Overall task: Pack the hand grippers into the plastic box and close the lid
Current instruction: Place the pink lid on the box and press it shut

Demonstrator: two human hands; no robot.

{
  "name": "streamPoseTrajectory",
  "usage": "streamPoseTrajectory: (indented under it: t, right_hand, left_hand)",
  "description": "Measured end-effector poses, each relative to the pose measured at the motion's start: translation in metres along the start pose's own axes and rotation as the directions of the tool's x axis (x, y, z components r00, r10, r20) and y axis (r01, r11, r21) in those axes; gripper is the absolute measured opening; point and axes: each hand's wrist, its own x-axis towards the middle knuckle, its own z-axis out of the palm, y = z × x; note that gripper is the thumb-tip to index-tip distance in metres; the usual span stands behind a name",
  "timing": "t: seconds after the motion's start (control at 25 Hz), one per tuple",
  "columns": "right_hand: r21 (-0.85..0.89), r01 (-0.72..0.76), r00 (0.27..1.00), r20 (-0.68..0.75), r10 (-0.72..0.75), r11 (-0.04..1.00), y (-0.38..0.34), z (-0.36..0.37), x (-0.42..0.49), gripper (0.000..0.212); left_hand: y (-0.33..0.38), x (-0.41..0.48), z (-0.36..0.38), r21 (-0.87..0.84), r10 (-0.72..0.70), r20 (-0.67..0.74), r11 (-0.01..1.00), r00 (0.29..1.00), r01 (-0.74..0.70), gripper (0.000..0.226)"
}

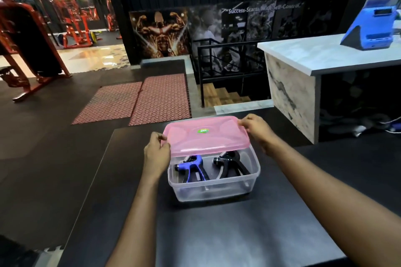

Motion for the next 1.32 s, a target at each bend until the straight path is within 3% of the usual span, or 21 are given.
streamPoseTrajectory:
  t: [0.12,0.24,0.36,0.52,0.72,1.04,1.16,1.32]
  right_hand:
    - [-0.084,-0.019,0.996,-0.089,0.012,0.996,0.009,-0.005,-0.010,0.008]
    - [-0.264,0.079,0.972,-0.195,-0.134,0.961,0.018,0.001,-0.021,0.026]
    - [-0.357,0.043,0.972,-0.202,-0.122,0.933,0.025,0.011,-0.029,0.040]
    - [-0.422,0.036,0.959,-0.240,-0.151,0.906,0.028,0.021,-0.039,0.036]
    - [-0.516,0.010,0.928,-0.314,-0.200,0.857,0.032,0.024,-0.048,0.029]
    - [-0.514,0.039,0.947,-0.255,-0.196,0.857,0.041,0.021,-0.043,0.026]
    - [-0.574,0.065,0.954,-0.203,-0.219,0.816,0.042,0.023,-0.034,0.033]
    - [-0.637,0.045,0.967,-0.165,-0.193,0.769,0.042,0.025,-0.027,0.039]
  left_hand:
    - [-0.001,-0.013,0.006,0.056,0.012,0.096,0.998,0.995,-0.017,0.026]
    - [0.004,-0.022,0.012,0.114,0.009,0.118,0.993,0.993,-0.023,0.038]
    - [0.006,-0.031,0.018,0.155,0.041,-0.013,0.987,0.999,-0.038,0.032]
    - [0.002,-0.033,0.016,0.195,0.082,-0.192,0.980,0.978,-0.044,0.017]
    - [-0.018,-0.032,0.023,0.255,0.127,-0.110,0.962,0.986,-0.095,0.020]
    - [-0.021,-0.013,0.032,0.290,0.101,-0.034,0.953,0.994,-0.087,0.042]
    - [-0.018,-0.007,0.034,0.312,0.035,0.000,0.949,0.999,-0.033,0.039]
    - [-0.023,-0.010,0.037,0.306,-0.039,-0.073,0.950,0.997,0.059,0.035]
